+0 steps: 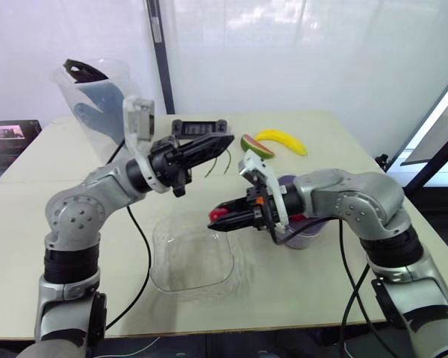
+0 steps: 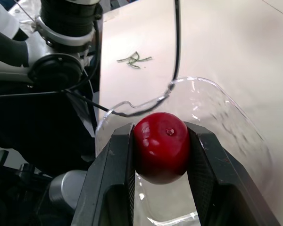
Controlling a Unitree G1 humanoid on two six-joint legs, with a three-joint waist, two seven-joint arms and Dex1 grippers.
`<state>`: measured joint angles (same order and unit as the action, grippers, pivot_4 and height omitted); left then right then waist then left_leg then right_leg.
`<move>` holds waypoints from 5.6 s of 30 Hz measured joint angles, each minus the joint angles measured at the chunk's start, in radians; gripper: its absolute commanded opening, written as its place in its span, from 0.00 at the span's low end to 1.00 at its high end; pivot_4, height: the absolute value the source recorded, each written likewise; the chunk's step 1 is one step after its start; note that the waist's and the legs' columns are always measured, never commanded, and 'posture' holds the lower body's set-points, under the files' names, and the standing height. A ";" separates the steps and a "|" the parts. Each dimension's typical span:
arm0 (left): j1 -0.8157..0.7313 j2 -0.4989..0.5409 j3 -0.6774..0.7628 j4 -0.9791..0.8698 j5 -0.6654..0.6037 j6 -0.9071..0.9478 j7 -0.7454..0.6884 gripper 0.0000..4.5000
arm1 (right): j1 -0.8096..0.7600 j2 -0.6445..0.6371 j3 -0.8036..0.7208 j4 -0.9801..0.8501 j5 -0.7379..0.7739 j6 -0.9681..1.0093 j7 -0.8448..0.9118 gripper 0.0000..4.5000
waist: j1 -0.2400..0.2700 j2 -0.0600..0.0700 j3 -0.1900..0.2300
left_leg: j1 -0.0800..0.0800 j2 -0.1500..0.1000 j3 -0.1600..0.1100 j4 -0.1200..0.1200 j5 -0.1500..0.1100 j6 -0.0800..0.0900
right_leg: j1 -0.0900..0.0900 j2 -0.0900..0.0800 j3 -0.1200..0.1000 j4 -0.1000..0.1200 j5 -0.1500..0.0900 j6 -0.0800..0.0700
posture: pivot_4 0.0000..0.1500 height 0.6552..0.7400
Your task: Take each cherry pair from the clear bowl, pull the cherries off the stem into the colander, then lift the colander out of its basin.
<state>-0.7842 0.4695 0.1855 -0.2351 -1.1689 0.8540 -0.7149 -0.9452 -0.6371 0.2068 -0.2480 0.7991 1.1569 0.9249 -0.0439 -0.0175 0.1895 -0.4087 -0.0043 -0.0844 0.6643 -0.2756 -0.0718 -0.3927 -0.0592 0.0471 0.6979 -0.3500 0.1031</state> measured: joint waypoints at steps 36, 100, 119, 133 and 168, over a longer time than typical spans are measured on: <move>0.313 0.197 0.073 -0.101 0.069 -0.038 -0.069 0.00 | 0.019 -0.394 0.032 0.244 -0.496 -0.363 0.473 0.98 | 0.002 0.001 0.001 | 0.000 0.001 0.001 -0.001 0.000 0.001 | 0.000 -0.001 0.001 -0.002 0.000 0.000 | 1.00 1.00; 0.863 0.427 0.585 0.087 0.190 -0.081 -0.204 0.99 | -0.081 -0.128 -0.076 0.019 -0.068 -0.123 0.226 1.00 | 0.005 0.000 0.000 | 0.000 0.002 0.001 -0.005 -0.001 0.002 | 0.001 -0.005 0.000 -0.007 0.001 -0.001 | 1.00 1.00; 0.248 0.539 0.002 -0.028 0.235 -0.065 -0.403 0.99 | 0.307 -0.452 -0.427 -0.231 0.050 0.196 0.008 1.00 | 0.001 0.002 0.002 | 0.000 0.000 0.003 -0.006 -0.001 0.003 | 0.001 0.001 0.000 -0.009 0.001 0.000 | 1.00 1.00; 0.140 0.448 -0.124 0.117 0.375 -0.162 -0.557 0.99 | 0.786 -0.620 -0.863 -0.402 0.048 0.299 0.005 1.00 | 0.002 0.002 0.002 | 0.000 0.001 0.003 -0.003 -0.002 0.003 | 0.004 0.004 0.000 -0.009 0.001 0.000 | 1.00 1.00; 0.736 0.430 0.241 -0.184 0.351 -0.164 -0.279 1.00 | -0.078 -0.200 0.222 -0.058 -0.215 0.436 -0.332 0.62 | 0.001 0.003 0.002 | -0.001 0.001 0.002 -0.003 -0.002 0.003 | 0.001 -0.001 0.000 -0.008 0.002 0.001 | 1.00 1.00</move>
<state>-0.0487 0.8991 0.4264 -0.4195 -0.8175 0.6899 -0.9938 -1.0234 -0.8371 0.4289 -0.3058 0.5842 1.5932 0.5934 -0.0429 -0.0145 0.1917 -0.4099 -0.0030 -0.0824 0.6617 -0.2772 -0.0690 -0.3915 -0.0607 0.0468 0.6900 -0.3483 0.1044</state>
